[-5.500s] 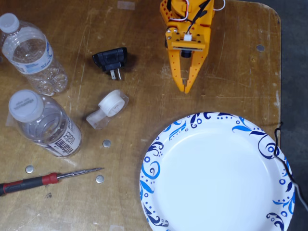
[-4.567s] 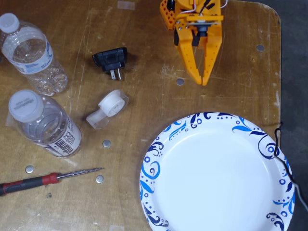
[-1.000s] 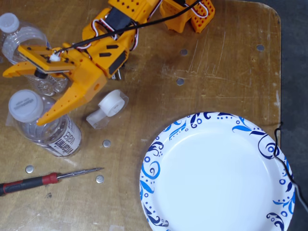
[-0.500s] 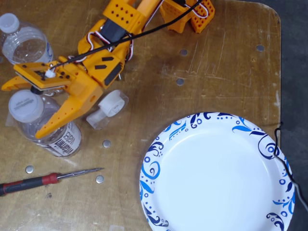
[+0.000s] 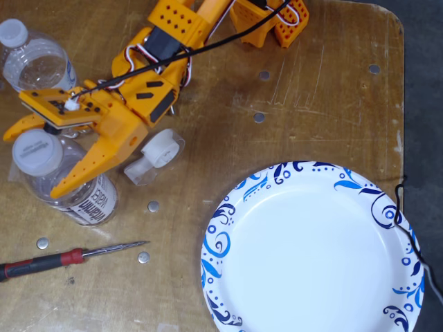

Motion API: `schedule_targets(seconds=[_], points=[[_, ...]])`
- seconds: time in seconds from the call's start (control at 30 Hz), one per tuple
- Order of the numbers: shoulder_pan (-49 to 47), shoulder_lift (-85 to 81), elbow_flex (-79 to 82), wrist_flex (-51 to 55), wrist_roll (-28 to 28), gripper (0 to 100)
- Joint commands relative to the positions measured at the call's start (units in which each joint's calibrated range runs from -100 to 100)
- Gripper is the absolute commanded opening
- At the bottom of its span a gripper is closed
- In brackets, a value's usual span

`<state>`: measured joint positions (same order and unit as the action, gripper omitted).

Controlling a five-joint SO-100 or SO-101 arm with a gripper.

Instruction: Move the bottles to the plate

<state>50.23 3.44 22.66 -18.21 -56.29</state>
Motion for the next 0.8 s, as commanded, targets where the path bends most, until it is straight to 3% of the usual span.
schedule_targets(seconds=[0.0,0.17,0.57,0.77], points=[[2.22,-1.92,-3.74,-1.02,0.21,18],[3.84,-1.84,-2.93,-1.02,0.27,13],[3.84,-2.01,-2.93,-1.37,0.27,12],[2.87,-2.01,-3.83,-7.29,0.32,13]])
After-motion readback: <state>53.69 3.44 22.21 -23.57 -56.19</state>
